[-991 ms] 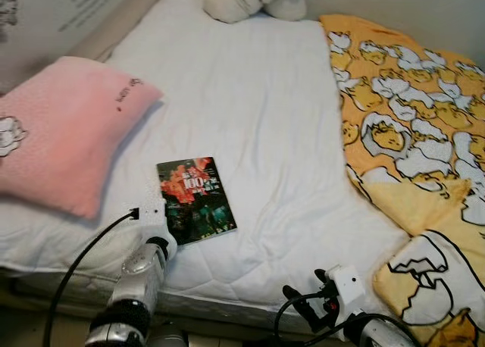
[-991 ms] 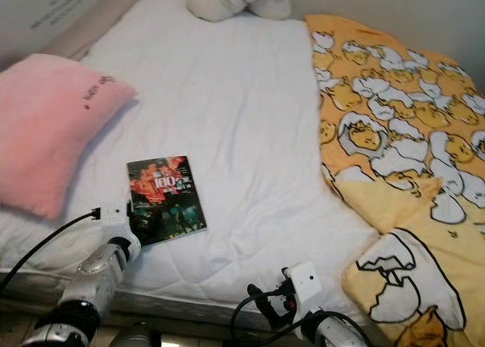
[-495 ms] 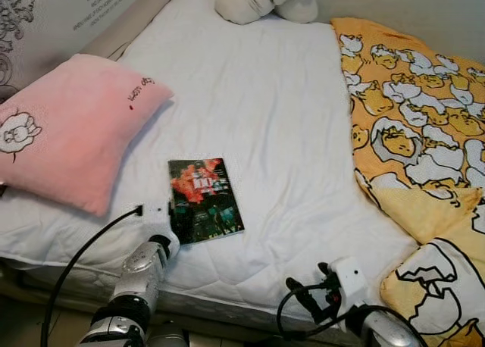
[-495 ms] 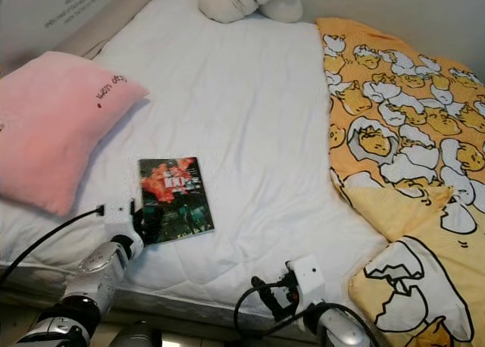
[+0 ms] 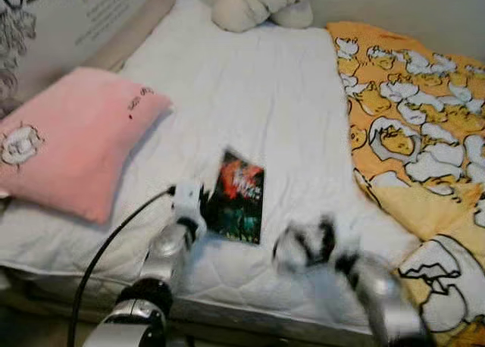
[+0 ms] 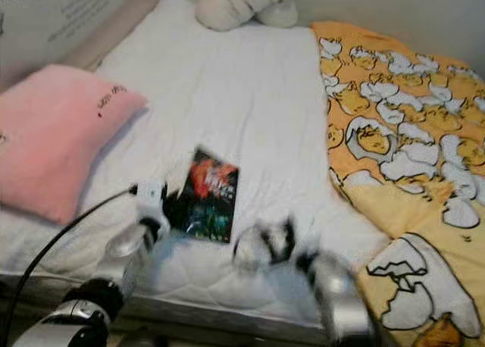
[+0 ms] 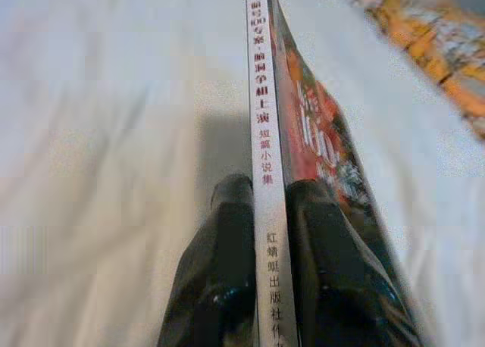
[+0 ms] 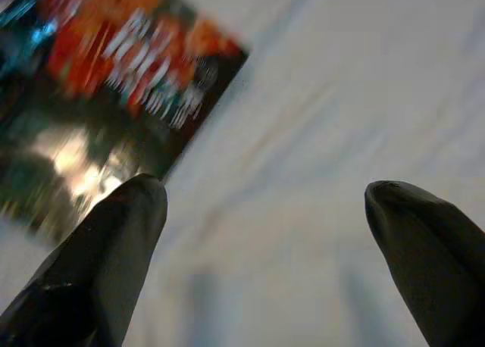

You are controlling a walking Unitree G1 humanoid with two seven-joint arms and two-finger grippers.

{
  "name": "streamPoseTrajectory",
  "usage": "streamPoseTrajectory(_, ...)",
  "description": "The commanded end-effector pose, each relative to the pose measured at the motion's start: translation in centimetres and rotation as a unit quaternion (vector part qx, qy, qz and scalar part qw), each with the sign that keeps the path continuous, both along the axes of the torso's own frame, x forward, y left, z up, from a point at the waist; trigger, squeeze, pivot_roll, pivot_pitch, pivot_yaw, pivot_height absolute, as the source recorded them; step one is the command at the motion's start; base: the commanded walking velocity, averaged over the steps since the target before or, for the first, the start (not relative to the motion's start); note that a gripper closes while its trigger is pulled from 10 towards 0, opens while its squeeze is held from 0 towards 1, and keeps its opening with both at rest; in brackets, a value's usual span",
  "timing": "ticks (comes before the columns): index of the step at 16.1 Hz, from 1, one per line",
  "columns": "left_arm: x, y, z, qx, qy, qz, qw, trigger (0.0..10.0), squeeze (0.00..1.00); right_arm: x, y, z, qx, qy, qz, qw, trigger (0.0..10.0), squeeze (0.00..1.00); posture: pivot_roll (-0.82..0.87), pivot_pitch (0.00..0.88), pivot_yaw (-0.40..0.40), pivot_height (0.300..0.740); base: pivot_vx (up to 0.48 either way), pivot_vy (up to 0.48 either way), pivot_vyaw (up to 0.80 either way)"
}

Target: Clean up the room

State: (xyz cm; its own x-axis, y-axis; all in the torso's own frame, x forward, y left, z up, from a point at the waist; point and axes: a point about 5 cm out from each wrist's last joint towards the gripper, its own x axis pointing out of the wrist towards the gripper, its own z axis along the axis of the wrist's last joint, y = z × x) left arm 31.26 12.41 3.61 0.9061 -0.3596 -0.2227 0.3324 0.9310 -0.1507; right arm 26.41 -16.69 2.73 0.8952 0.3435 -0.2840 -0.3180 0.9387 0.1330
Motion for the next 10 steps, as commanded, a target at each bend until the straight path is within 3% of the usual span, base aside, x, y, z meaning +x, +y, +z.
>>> streamPoseTrajectory(1, 0.9, -0.4, 2.3, -0.012, -0.057, -0.016, 0.998, 0.0, 0.0, 0.7, -1.0, 1.1, 0.01, -0.025, -0.038, 0.999, 10.0, 0.0, 0.1, 0.0, -0.073, 0.728, 0.0, 0.0, 0.0)
streamPoseTrajectory(3, 0.6, 0.1, 5.1, -0.017, -0.127, -0.038, 0.991, 0.0, 0.0, 2.2, -1.7, 4.5, 0.021, -0.104, -0.09, 0.99, 10.0, 0.0, 0.12, 0.0, -0.052, 0.728, 0.0, 0.0, 0.0)
streamPoseTrajectory(5, -0.1, 0.5, 6.1, -0.006, -0.16, -0.041, 0.986, 0.0, 0.0, 2.0, -1.8, 5.7, 0.013, -0.14, -0.114, 0.983, 10.0, 0.0, 0.11, 0.0, -0.056, 0.728, 0.0, 0.0, 0.0)
streamPoseTrajectory(6, -0.2, 0.7, 6.8, 0.008, -0.182, -0.032, 0.983, 10.0, 0.0, 1.9, -1.8, 6.1, 0.009, -0.158, -0.135, 0.978, 10.0, 0.0, 0.1, 0.0, -0.049, 0.728, 0.0, 0.0, 0.0)
streamPoseTrajectory(8, 0.5, 1.0, 8.4, 0.005, -0.209, -0.004, 0.978, 10.0, 0.0, 2.1, -1.7, 6.2, 0.006, -0.167, -0.16, 0.973, 10.0, 0.0, 0.1, 0.0, -0.049, 0.728, 0.0, -0.461, 0.0)
streamPoseTrajectory(10, 0.7, 0.9, 9.0, -0.013, -0.204, 0.003, 0.979, 10.0, 0.0, 2.3, -1.7, 6.2, 0.004, -0.164, -0.168, 0.972, 10.0, 0.0, 0.1, 0.0, -0.044, 0.728, 0.0, -0.446, 0.0)
